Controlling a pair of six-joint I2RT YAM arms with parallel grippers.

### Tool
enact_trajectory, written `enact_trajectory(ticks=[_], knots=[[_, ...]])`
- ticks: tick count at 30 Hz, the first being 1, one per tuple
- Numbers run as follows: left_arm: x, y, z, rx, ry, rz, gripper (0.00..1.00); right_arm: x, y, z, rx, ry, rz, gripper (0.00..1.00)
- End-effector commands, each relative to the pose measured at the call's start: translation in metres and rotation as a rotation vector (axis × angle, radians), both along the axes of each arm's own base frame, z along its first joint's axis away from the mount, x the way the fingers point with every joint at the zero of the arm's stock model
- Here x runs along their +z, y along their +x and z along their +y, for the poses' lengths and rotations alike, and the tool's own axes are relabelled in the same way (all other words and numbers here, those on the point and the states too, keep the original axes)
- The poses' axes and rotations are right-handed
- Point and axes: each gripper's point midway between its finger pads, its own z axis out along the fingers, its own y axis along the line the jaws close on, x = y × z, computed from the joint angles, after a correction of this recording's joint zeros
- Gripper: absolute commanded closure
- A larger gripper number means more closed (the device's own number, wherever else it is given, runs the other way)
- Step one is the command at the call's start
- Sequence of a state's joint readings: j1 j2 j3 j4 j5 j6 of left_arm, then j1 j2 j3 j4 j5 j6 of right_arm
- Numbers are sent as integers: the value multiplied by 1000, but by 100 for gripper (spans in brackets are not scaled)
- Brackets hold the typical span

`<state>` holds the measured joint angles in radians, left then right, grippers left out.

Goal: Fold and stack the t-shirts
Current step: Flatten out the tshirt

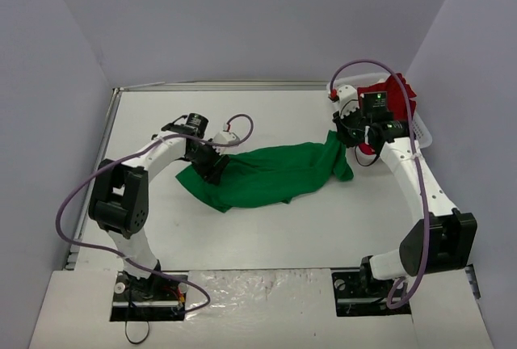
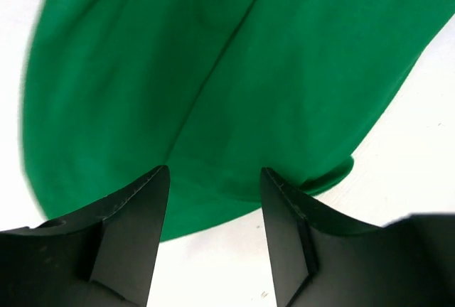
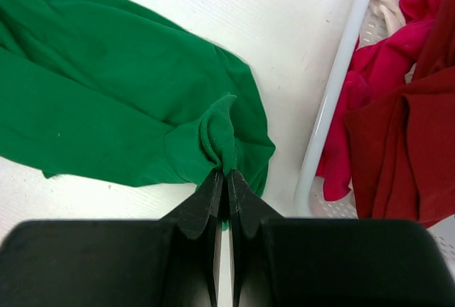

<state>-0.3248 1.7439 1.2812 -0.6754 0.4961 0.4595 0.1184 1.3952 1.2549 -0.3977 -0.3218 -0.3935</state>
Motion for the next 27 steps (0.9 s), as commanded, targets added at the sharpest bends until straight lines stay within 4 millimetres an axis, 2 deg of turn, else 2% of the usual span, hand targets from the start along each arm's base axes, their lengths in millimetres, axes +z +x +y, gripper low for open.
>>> enact_trajectory(ticks=[1,4,7,13,18,27], knots=[[3,-5,-12,14,-76,88,48,-1,8,1,1,6,-11,100],[-10,-13,-11,5,-69,144,54,-5,10,1,2,2,-3,100],[-18,-14,-8,11,-55,141,55,-12,10,4,16,16,14,100],[-26,-4,3,31,-15,90,57,-21,9,7,29,17,38,100],[-24,6,6,37,-1,35,57,-30,7,7,32,14,58,100],[-43,11,10,38,38,51,60,-42,8,6,35,8,86,100]])
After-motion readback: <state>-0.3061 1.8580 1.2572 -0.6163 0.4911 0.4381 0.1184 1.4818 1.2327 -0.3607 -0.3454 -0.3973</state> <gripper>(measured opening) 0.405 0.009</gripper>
